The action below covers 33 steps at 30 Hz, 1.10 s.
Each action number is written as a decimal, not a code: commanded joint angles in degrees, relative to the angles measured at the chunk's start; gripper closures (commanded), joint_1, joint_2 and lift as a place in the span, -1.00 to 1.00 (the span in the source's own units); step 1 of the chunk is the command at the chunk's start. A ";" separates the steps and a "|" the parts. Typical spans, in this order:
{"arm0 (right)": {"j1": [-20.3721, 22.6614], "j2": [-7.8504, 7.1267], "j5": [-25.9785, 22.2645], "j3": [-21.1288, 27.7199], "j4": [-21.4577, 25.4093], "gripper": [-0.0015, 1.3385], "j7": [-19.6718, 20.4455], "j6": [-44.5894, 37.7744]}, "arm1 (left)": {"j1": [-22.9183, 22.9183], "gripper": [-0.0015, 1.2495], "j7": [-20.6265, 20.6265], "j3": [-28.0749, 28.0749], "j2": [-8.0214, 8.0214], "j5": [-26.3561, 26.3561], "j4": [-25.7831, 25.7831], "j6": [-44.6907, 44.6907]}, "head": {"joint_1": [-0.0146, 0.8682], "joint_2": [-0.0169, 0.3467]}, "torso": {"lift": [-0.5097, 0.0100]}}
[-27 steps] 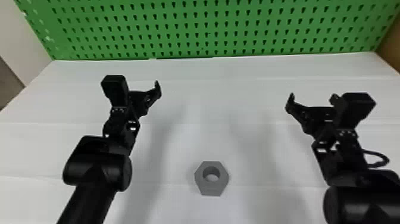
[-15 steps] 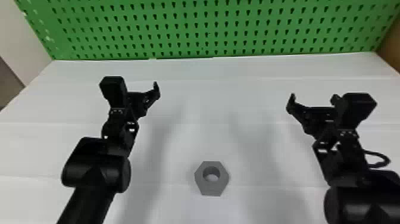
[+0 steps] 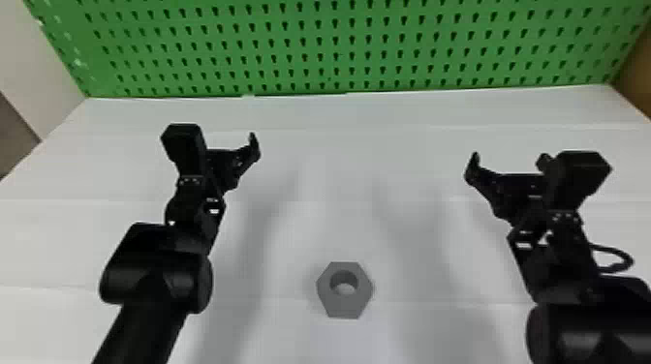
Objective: Pick up the hex nut
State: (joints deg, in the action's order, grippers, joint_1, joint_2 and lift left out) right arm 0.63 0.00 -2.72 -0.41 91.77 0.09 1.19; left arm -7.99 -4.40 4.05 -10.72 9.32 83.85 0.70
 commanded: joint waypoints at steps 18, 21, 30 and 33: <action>-1.24 0.05 0.26 -2.58 9.56 -0.88 0.00 -12.88 | -0.01 -0.86 -0.09 -0.09 0.00 -0.18 0.00 0.00 | 0.81 -0.09 | 0.63; -1.68 0.05 1.23 -3.28 12.03 -0.87 0.00 -16.92 | -0.01 -0.86 -0.18 -0.09 0.00 -0.18 0.00 0.00 | 0.81 -0.09 | 0.63; -3.53 -1.14 6.94 -6.62 19.76 -0.87 -0.09 -28.52 | -0.09 -0.86 -0.26 -0.09 0.00 -0.26 0.00 0.00 | 0.81 -0.09 | 0.63; -4.14 -1.23 6.94 -7.24 21.34 -0.87 -0.09 -32.21 | -0.18 -0.86 -0.26 -0.09 0.00 -0.26 0.00 0.00 | 0.81 -0.09 | 0.63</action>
State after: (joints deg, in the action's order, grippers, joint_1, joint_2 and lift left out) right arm -2.76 -0.92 3.68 -6.66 110.84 0.00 -26.44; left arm -8.10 -4.66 3.95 -10.72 9.05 83.85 0.70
